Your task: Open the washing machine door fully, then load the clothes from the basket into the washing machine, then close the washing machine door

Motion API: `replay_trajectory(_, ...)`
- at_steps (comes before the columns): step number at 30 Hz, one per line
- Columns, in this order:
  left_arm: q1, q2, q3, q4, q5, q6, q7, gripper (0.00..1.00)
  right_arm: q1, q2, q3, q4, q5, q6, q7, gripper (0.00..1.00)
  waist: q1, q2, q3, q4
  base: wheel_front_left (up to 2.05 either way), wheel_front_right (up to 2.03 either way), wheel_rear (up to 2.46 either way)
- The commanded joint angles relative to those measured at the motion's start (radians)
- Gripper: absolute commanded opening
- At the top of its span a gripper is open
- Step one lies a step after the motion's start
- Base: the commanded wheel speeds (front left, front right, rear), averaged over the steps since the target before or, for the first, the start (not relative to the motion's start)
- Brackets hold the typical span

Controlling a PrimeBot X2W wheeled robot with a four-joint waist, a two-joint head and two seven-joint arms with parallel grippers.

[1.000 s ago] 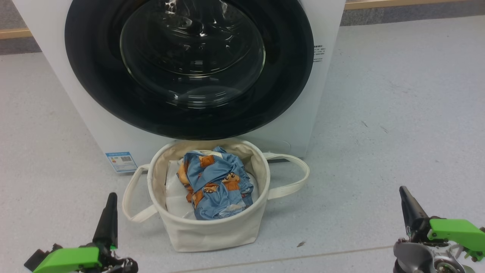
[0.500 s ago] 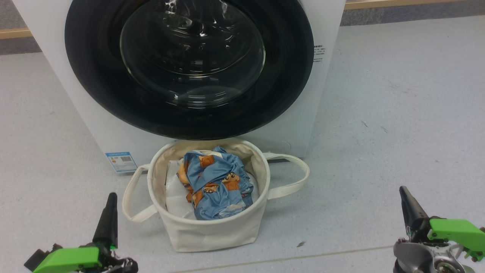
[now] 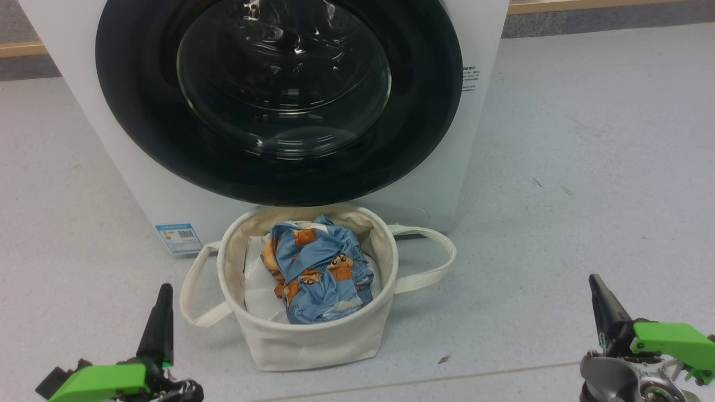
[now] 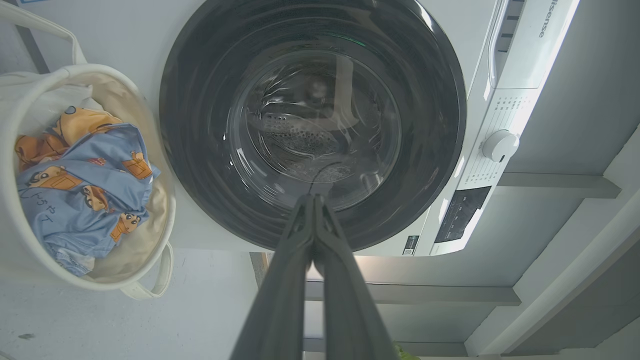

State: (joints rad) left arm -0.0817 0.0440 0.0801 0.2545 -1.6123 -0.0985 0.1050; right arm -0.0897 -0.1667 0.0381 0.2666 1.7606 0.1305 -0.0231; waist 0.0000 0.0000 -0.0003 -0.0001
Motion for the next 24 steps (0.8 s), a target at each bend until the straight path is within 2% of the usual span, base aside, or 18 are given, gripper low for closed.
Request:
replay_trajectory(1, -0.03, 0.006, 0.035, -0.031, 0.005, -0.008, 0.008, 0.0, -0.021, -0.007, 0.012, -0.031, -0.01, 0.0, 0.005, 0.0, 0.0, 0.0, 0.0, 0.0, 0.0, 0.0, 0.0)
replay_trajectory(24, -0.03, 0.006, 0.035, -0.031, 0.005, -0.008, 0.008, 0.0, -0.021, -0.006, 0.012, -0.031, -0.011, 0.0, 0.005, 0.0, 0.0, 0.0, 0.0, 0.0, 0.0, 0.0, 0.0)
